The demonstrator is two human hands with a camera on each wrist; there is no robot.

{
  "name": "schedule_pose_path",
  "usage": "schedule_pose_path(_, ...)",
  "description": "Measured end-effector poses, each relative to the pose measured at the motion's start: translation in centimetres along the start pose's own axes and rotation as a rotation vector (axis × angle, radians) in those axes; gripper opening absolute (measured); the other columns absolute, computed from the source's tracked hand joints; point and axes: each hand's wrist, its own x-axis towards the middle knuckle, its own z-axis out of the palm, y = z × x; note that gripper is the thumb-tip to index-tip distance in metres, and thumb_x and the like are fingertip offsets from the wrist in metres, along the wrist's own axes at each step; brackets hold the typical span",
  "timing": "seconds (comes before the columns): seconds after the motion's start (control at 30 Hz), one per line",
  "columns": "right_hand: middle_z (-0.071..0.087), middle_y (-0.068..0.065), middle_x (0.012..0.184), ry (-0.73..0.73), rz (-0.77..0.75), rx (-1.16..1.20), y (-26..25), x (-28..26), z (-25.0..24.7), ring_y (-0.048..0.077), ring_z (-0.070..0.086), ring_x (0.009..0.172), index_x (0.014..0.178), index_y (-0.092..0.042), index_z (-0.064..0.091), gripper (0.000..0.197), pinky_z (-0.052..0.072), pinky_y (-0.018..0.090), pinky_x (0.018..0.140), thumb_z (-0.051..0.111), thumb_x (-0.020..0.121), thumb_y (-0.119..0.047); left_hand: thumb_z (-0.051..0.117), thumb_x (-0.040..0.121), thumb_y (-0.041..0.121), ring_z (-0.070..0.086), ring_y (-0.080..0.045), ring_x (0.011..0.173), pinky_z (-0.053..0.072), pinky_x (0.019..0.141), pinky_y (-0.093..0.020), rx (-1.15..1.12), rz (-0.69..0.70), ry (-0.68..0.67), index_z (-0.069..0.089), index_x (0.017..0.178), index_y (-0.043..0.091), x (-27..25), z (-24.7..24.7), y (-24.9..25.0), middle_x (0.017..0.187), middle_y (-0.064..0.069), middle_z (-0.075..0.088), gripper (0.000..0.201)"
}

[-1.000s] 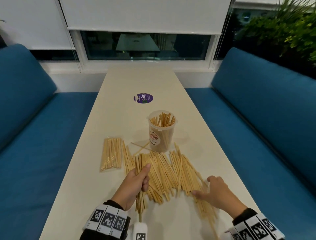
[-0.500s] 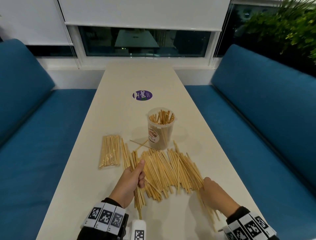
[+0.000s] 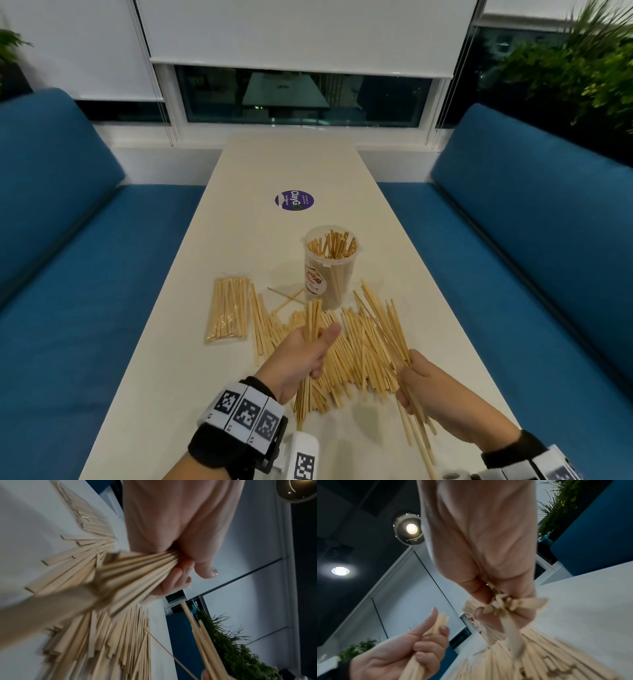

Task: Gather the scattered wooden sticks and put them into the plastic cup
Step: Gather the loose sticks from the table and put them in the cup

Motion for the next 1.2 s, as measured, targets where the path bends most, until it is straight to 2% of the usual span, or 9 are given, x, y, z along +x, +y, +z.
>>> schedule_pose_path(0.27,0.052,0.001,0.071,-0.017,-0.189,0.04,-2.6,-0.4,2.2,0.012,0.048,0.066,0.109,-0.016,0.046,0.02,0.044,0.027,0.068,0.03,0.101,-0.025,0.062,0.042,0.075,0.034,-0.004,0.049,0.035,0.045,-0.016,0.083,-0.087,-0.08,0.046,0.12,0.004,-0.5,1.2,0.5,0.067,0.004,0.043,0.107)
schedule_pose_path(0.37,0.052,-0.001,0.069,-0.032,-0.216,0.022,-3.5,-0.1,3.1,0.01,0.048,0.064,0.111,-0.02,0.044,0.021,0.044,0.027,0.066,0.029,0.101,-0.031,0.064,0.037,0.077,0.032,-0.004,0.048,0.031,0.045,-0.015,0.007,-0.02,-0.114,0.056,0.102,0.013,-0.5,1.3,0.4,0.079,0.002,0.051,0.092)
schedule_pose_path(0.47,0.052,-0.002,0.069,-0.075,-0.214,0.032,-4.2,0.2,4.0,0.01,0.048,0.064,0.11,-0.024,0.043,0.018,0.043,0.028,0.067,0.029,0.101,-0.031,0.07,0.033,0.078,0.032,-0.005,0.048,0.03,0.045,-0.014,-0.13,0.034,-0.033,0.056,0.102,0.012,-0.5,1.1,0.6,0.061,0.008,0.044,0.096)
schedule_pose_path(0.57,0.052,-0.003,0.071,-0.115,-0.214,-0.002,-4.5,0.7,4.8,0.009,0.047,0.064,0.107,-0.019,0.041,0.017,0.042,0.024,0.065,0.029,0.101,-0.029,0.065,0.054,0.065,0.041,-0.006,0.05,0.037,0.053,-0.017,-0.178,0.058,0.106,0.052,0.1,0.014,-0.3,1.1,1.1,0.054,0.009,0.049,0.07)
schedule_pose_path(0.7,0.052,-0.001,0.078,-0.157,-0.239,-0.012,-5.0,1.6,5.9,0.013,0.049,0.071,0.11,-0.013,0.04,0.02,0.045,0.03,0.07,0.03,0.1,-0.027,0.066,0.08,0.042,0.058,-0.006,0.077,0.044,0.063,-0.023,-0.247,0.095,0.243,0.049,0.09,0.025,-0.1,0.8,1.2,0.085,0.007,0.063,0.026)
schedule_pose_path(0.8,0.052,0.001,0.079,-0.19,-0.234,0.004,-5.5,1.9,6.4,0.011,0.049,0.072,0.105,-0.018,0.035,0.01,0.042,0.024,0.068,0.03,0.101,-0.025,0.065,0.084,0.036,0.054,-0.005,0.081,0.042,0.082,-0.028,-0.256,0.136,0.328,0.048,0.09,0.024,0.0,0.3,1.2,0.086,0.011,0.057,0.021)
schedule_pose_path(0.87,0.051,0.002,0.083,-0.202,-0.261,0.03,-5.9,2.1,6.6,0.011,0.048,0.071,0.112,-0.024,0.033,0.011,0.043,0.025,0.068,0.03,0.101,-0.023,0.064,0.086,0.034,0.058,-0.007,0.084,0.043,0.084,-0.03,-0.239,0.155,0.389,0.055,0.093,0.023,0.2,0.1,1.0,0.088,0.01,0.062,0.015)
schedule_pose_path(1.0,0.049,0.0,0.082,-0.204,-0.292,-0.047,-6.5,2.5,7.0,0.009,0.047,0.068,0.119,-0.018,0.033,0.02,0.042,0.02,0.062,0.029,0.101,-0.026,0.064,0.085,0.031,0.065,-0.017,0.092,0.049,0.088,-0.035,-0.232,0.152,0.47,0.063,0.099,0.016,0.6,-0.4,1.1,0.094,-0.001,0.071,0.02)
schedule_pose_path(1.2,0.046,-0.005,0.072,-0.153,-0.381,-0.173,-7.1,2.5,7.4,0.005,0.041,0.06,0.084,-0.026,0.034,0.02,0.039,0.018,0.061,0.026,0.102,-0.03,0.064,0.085,0.037,0.064,-0.011,0.087,0.048,0.071,-0.023,-0.21,0.217,0.439,0.062,0.1,0.013,0.5,-1.2,1.7,0.09,0.002,0.069,0.028)
